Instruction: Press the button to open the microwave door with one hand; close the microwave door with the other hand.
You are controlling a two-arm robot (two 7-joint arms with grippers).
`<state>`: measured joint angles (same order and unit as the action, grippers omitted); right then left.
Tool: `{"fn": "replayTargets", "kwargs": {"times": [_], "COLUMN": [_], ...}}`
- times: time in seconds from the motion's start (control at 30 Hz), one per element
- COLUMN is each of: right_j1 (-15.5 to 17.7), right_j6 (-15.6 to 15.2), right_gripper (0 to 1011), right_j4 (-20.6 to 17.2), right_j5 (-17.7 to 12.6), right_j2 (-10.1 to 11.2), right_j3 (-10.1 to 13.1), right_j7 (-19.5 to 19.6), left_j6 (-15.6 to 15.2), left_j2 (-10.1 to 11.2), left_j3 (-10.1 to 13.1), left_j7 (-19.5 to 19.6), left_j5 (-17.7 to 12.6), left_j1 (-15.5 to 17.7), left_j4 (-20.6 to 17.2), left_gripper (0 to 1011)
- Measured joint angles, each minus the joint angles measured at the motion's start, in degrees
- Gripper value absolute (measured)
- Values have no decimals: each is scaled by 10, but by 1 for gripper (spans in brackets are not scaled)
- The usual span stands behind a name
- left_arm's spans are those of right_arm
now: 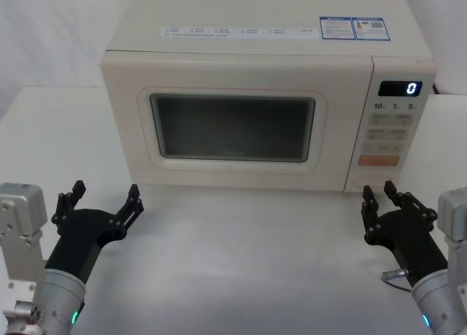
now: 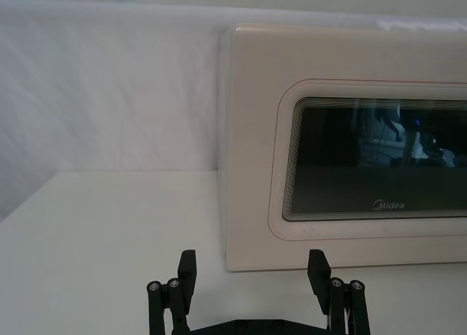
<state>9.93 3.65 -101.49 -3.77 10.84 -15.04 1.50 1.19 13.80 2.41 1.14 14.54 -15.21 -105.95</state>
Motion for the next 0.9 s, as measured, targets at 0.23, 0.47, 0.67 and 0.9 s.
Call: {"fn": "replayTargets", "kwargs": {"times": [0.23, 0.47, 0.67, 0.9], "right_j1": [0, 0, 0, 0], "right_j6": [0, 0, 0, 0], "right_gripper": [160, 0, 0, 0], "right_j4": [0, 0, 0, 0], "right_j5": [0, 0, 0, 0], "right_j2": [0, 0, 0, 0], "right_j3": [0, 0, 0, 0], "right_j7": [0, 0, 0, 0], "left_j6": [0, 0, 0, 0], "left_j2": [0, 0, 0, 0], "left_j3": [0, 0, 0, 0], "left_j7": [0, 0, 0, 0], "left_j5": [0, 0, 0, 0], "left_j1": [0, 0, 0, 0], "left_j4": [0, 0, 0, 0], "left_gripper": [1001, 1001, 1001, 1001]}}
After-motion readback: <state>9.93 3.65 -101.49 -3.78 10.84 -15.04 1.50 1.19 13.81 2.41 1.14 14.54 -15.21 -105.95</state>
